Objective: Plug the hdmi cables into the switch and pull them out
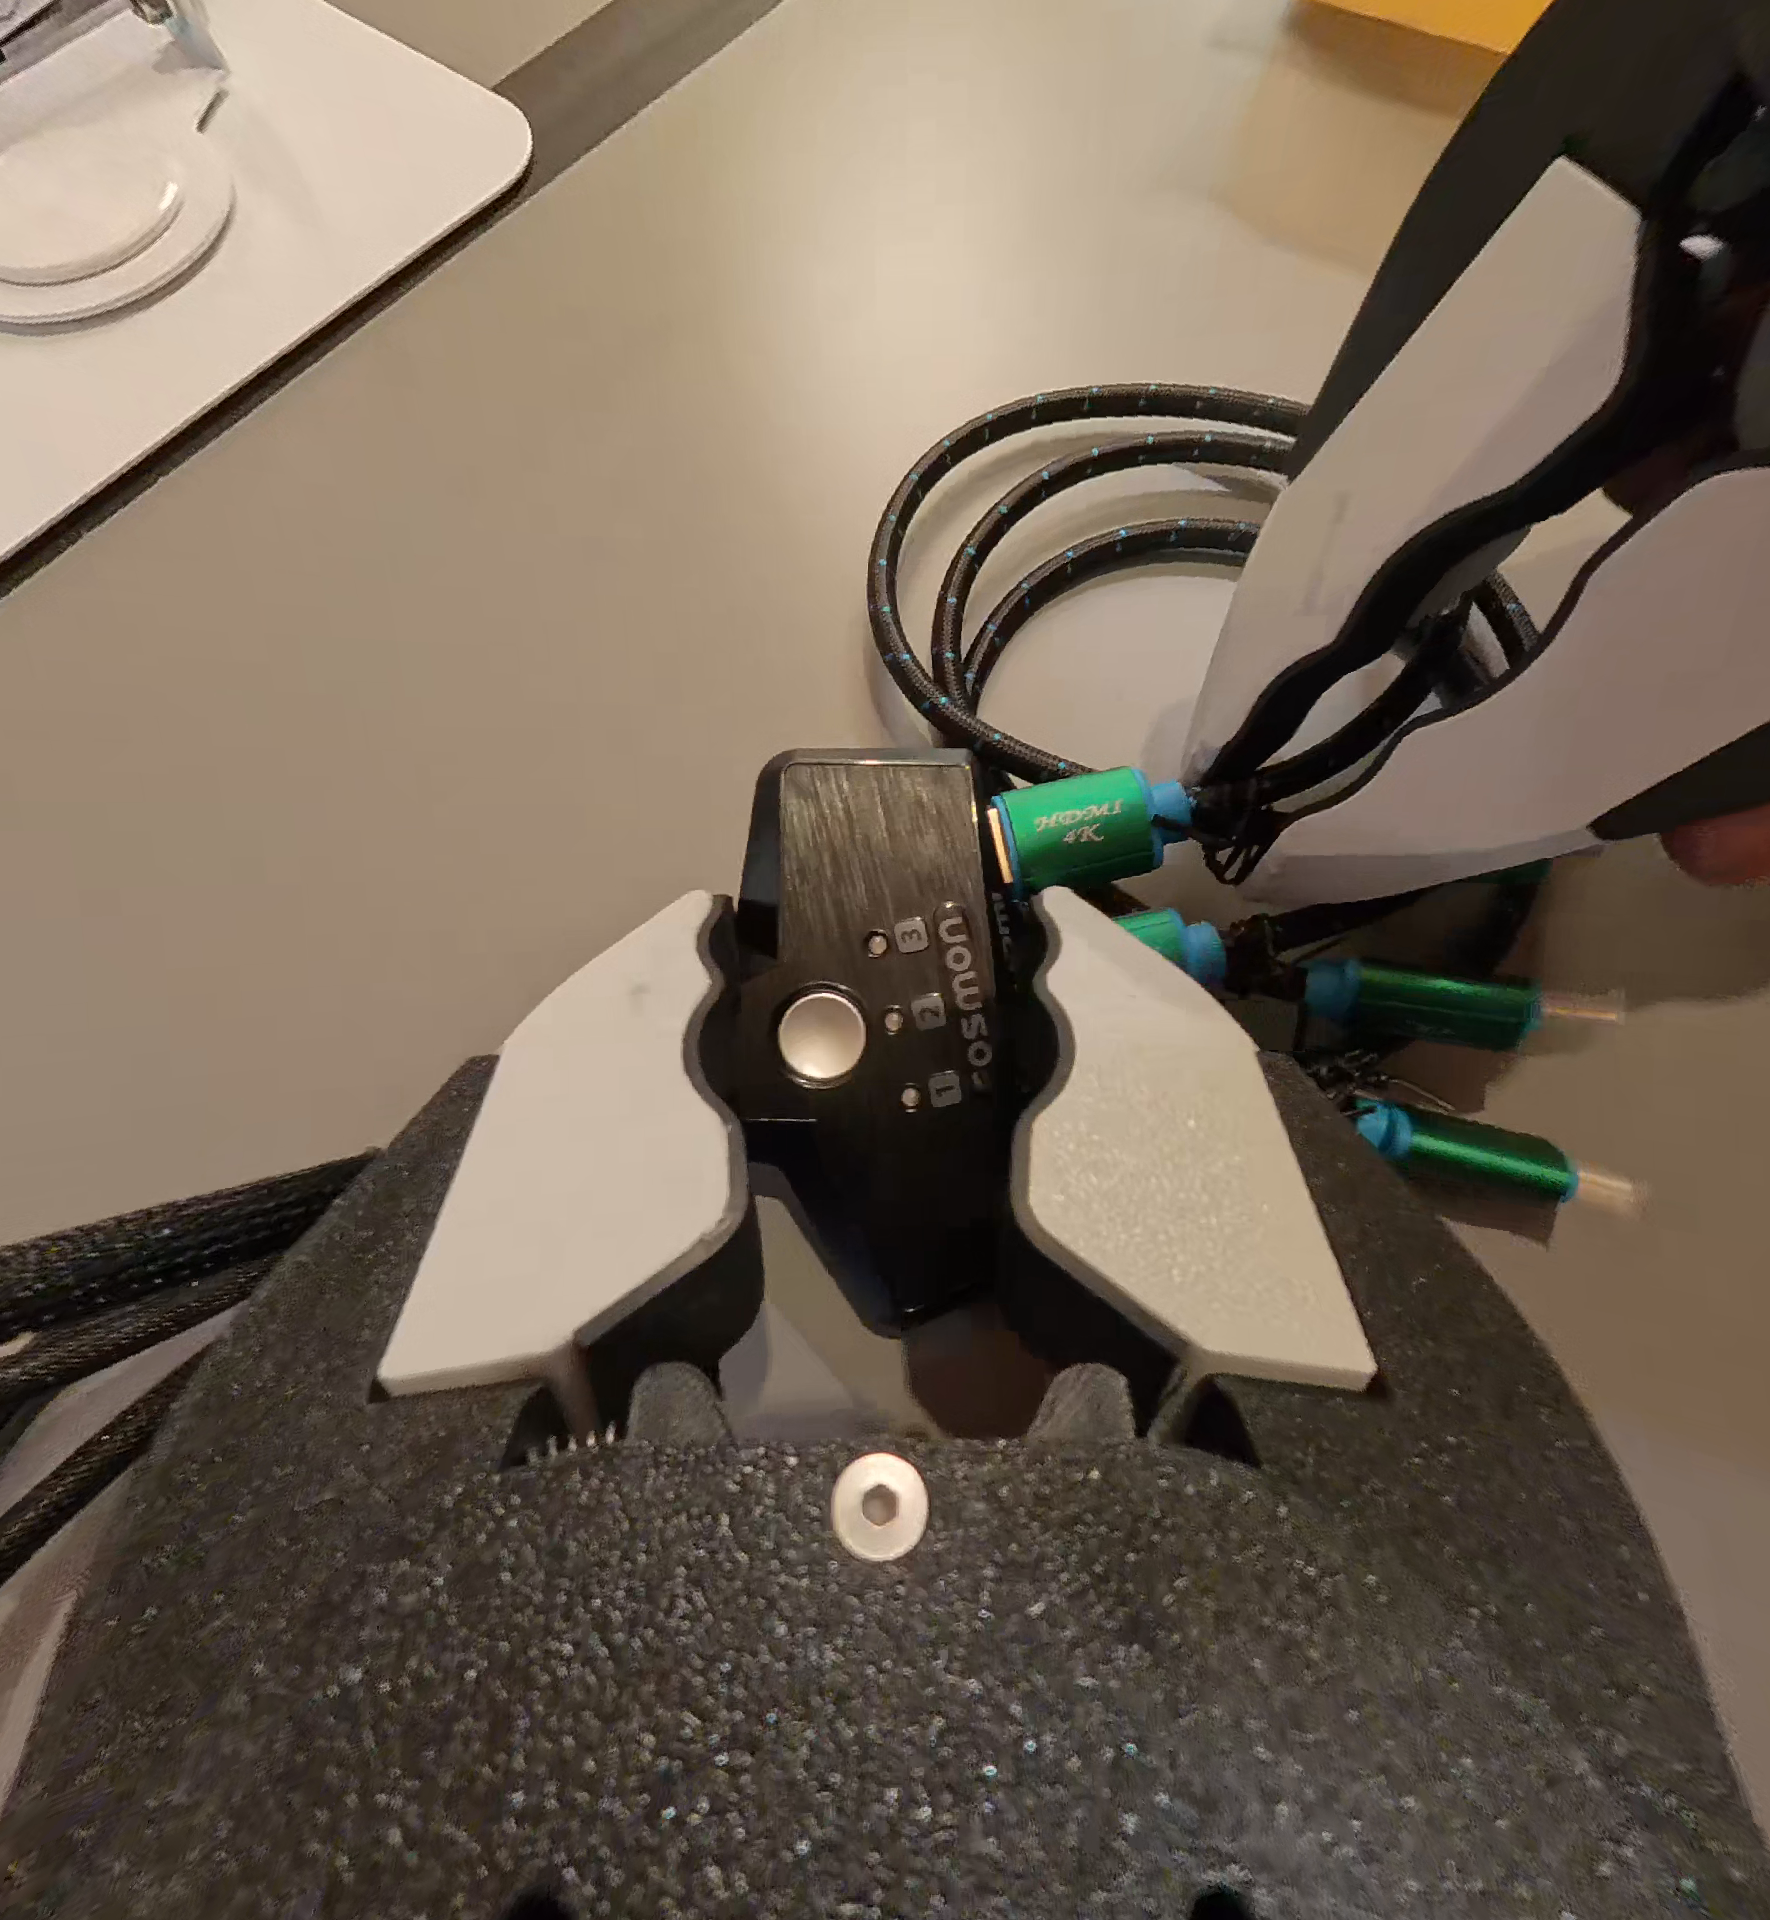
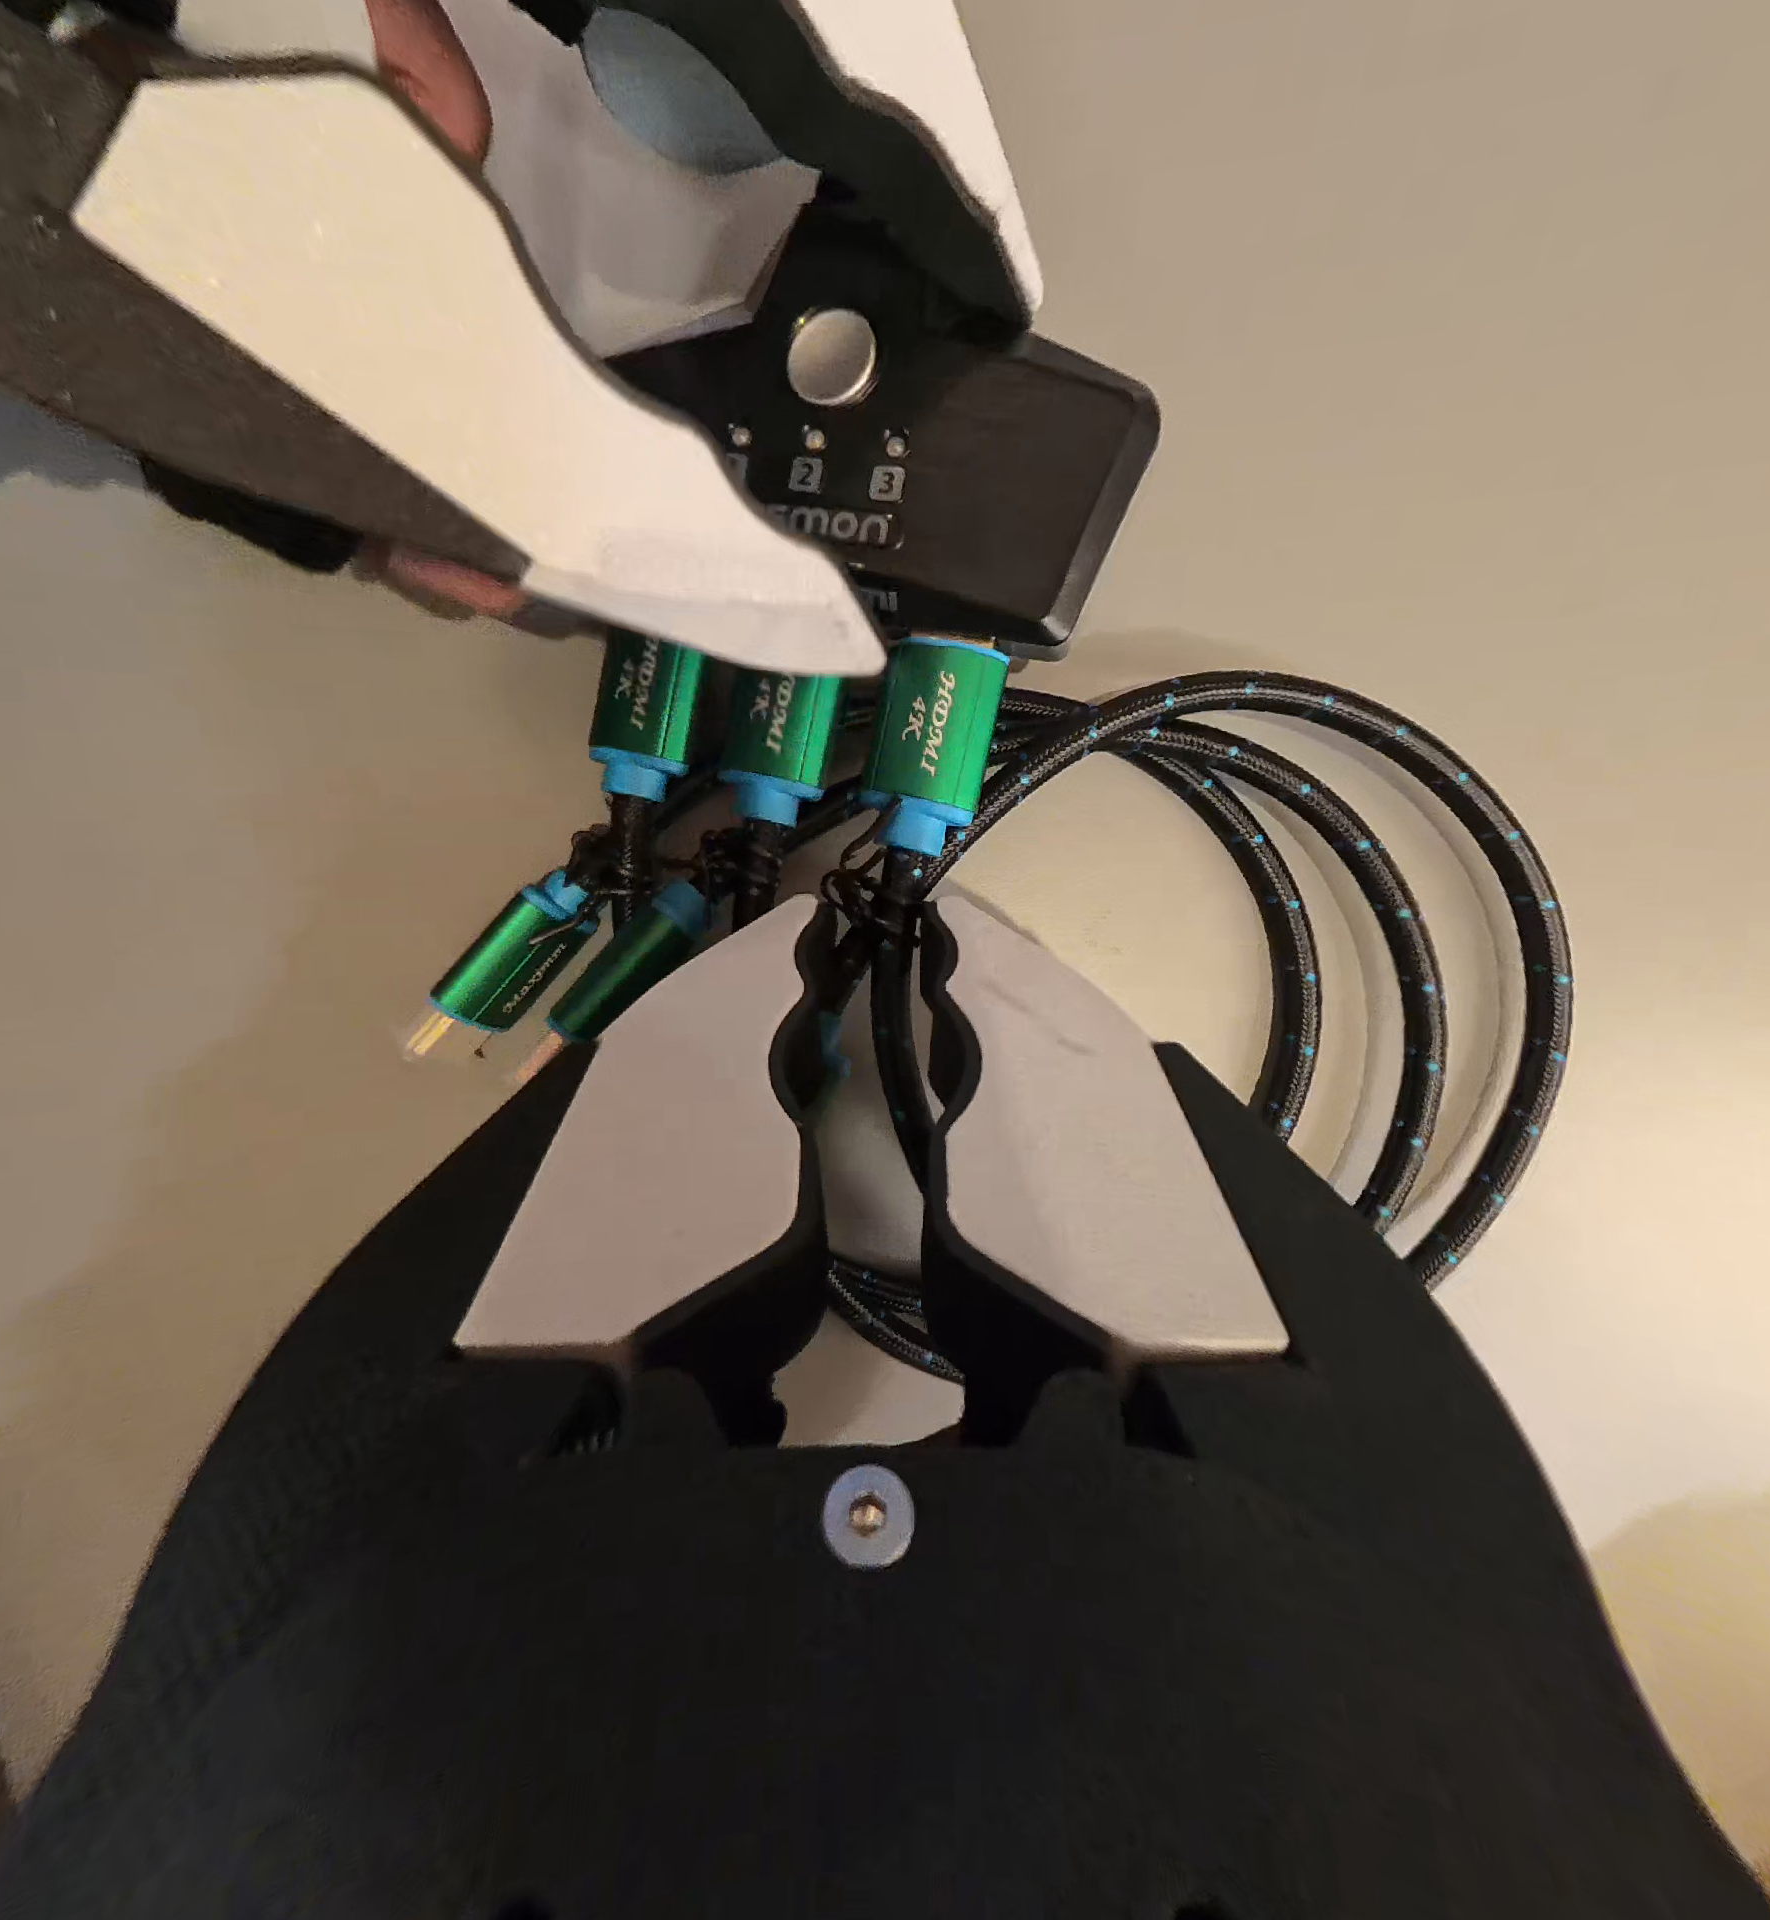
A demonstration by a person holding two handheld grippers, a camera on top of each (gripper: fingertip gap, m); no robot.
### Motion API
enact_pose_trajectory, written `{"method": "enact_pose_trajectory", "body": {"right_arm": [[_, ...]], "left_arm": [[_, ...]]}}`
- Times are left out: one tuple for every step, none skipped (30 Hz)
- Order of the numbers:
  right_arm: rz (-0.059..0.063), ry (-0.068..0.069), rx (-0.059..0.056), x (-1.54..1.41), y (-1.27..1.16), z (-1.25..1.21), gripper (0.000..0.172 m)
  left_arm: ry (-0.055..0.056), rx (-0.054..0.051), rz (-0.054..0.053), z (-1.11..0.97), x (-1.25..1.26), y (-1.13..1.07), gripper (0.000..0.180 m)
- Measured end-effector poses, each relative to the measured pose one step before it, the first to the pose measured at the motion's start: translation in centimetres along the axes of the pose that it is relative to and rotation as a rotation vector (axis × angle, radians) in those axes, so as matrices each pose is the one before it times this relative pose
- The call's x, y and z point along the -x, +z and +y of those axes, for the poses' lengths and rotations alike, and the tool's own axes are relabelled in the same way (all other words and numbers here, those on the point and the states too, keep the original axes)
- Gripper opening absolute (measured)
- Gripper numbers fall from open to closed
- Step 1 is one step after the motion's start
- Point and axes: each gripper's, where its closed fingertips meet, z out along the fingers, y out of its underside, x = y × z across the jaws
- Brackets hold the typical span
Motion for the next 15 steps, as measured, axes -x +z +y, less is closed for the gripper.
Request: {"method": "enact_pose_trajectory", "body": {"right_arm": [[0.0094,-0.0082,-0.0035,0.080,-0.131,0.048,0.014],[0.0103,-0.0068,-0.0027,0.086,-0.104,0.054,0.013],[0.0165,-0.0089,-0.0001,0.047,-0.078,0.081,0.013],[0.0237,-0.0139,0.0018,0.015,-0.072,0.094,0.012],[0.0287,-0.0153,0.0035,-0.011,-0.085,0.107,0.012],[0.0313,-0.0141,0.0050,-0.009,-0.077,0.100,0.012],[0.0298,-0.0135,0.0054,0.010,-0.090,0.111,0.012],[0.0251,-0.0109,0.0042,0.038,-0.102,0.098,0.011],[0.0185,-0.0075,0.0033,0.042,-0.107,0.123,0.011],[0.0103,-0.0049,0.0012,0.054,-0.110,0.138,0.011],[0.0021,-0.0007,-0.0015,0.076,-0.112,0.142,0.011],[-0.0056,0.0013,-0.0027,0.098,-0.093,0.143,0.011],[-0.0086,0.0005,-0.0022,0.102,-0.115,0.150,0.010],[-0.0055,-0.0048,0.0001,0.068,-0.128,0.156,0.010],[-0.0049,-0.0087,0.0017,0.113,-0.124,0.163,0.010]], "left_arm": [[-0.0001,-0.0029,-0.0019,0.045,-0.072,-0.165,0.051],[-0.0007,-0.0016,-0.0016,0.056,-0.138,-0.090,0.051],[-0.0014,-0.0004,-0.0055,0.033,-0.144,-0.070,0.051],[-0.0041,0.0008,-0.0064,0.035,-0.142,-0.046,0.051],[-0.0086,0.0020,-0.0062,0.049,-0.139,-0.035,0.051],[-0.0064,0.0012,-0.0078,0.018,-0.122,-0.019,0.052],[-0.0018,0.0008,-0.0085,0.016,-0.116,-0.023,0.053],[0.0003,0.0007,-0.0066,0.015,-0.111,-0.023,0.053],[0.0052,-0.0008,-0.0029,-0.014,-0.165,-0.020,0.053],[0.0132,-0.0067,-0.0005,-0.042,-0.208,-0.015,0.052],[0.0083,-0.0155,-0.0018,-0.077,-0.184,-0.007,0.051],[-0.0015,-0.0137,-0.0003,-0.033,-0.126,0.012,0.051],[0.0075,-0.0040,-0.0015,0.003,-0.088,-0.043,0.050],[0.0070,-0.0013,-0.0042,0.007,-0.047,-0.024,0.050],[0.0128,0.0004,-0.0098,0.031,-0.047,0.027,0.048]]}}
